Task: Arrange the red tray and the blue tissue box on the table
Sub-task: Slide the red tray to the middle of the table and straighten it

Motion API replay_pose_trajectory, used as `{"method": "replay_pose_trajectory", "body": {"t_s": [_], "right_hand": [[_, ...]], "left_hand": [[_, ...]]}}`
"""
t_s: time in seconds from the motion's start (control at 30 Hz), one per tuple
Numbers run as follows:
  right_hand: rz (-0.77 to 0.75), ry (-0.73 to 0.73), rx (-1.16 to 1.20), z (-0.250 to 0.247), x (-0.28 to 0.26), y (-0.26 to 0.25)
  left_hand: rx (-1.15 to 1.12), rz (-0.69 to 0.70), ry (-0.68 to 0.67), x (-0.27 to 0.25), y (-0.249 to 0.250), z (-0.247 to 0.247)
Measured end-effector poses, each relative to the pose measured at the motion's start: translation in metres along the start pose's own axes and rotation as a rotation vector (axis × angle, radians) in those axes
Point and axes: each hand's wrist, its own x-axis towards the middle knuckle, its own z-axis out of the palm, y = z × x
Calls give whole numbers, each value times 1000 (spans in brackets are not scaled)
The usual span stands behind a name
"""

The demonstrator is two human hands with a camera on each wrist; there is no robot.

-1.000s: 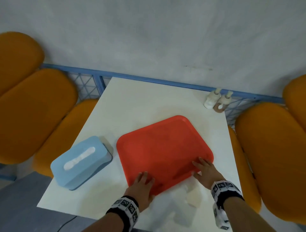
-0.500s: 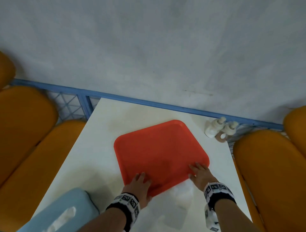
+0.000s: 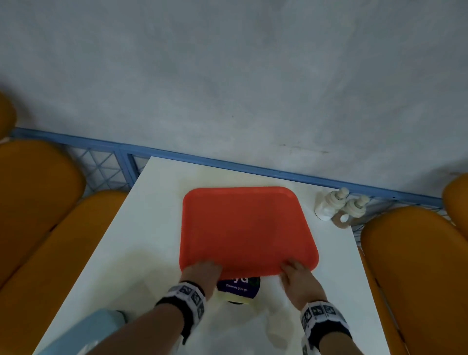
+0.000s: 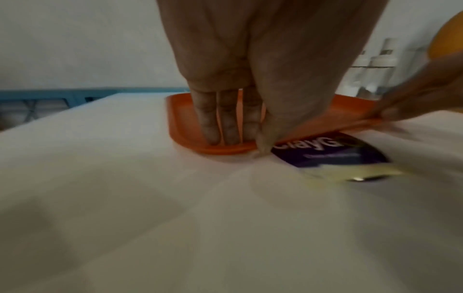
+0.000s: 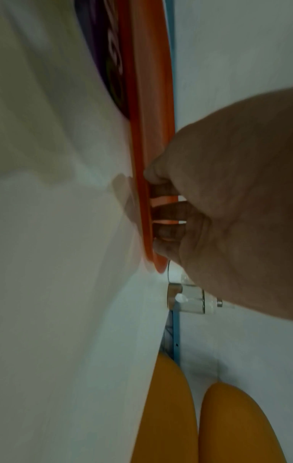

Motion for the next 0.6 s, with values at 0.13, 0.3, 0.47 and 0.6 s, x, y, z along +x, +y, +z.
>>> {"method": "replay_pose_trajectory", "body": {"t_s": [0.13,0.3,0.47,0.6], "right_hand": [[-15,66,-20,17,-17,-13],[0,45,-24,19,-11,2],[41,10,-23,1,13,25],[58,-20,7,-5,31,35]], "left_hand": [[27,-92,77,25,-30,-19],[11,-95,80,40,-42,-24],[-54,-122,74,57,-45,-25],[-51,-119,97,67,-44,-30]]}}
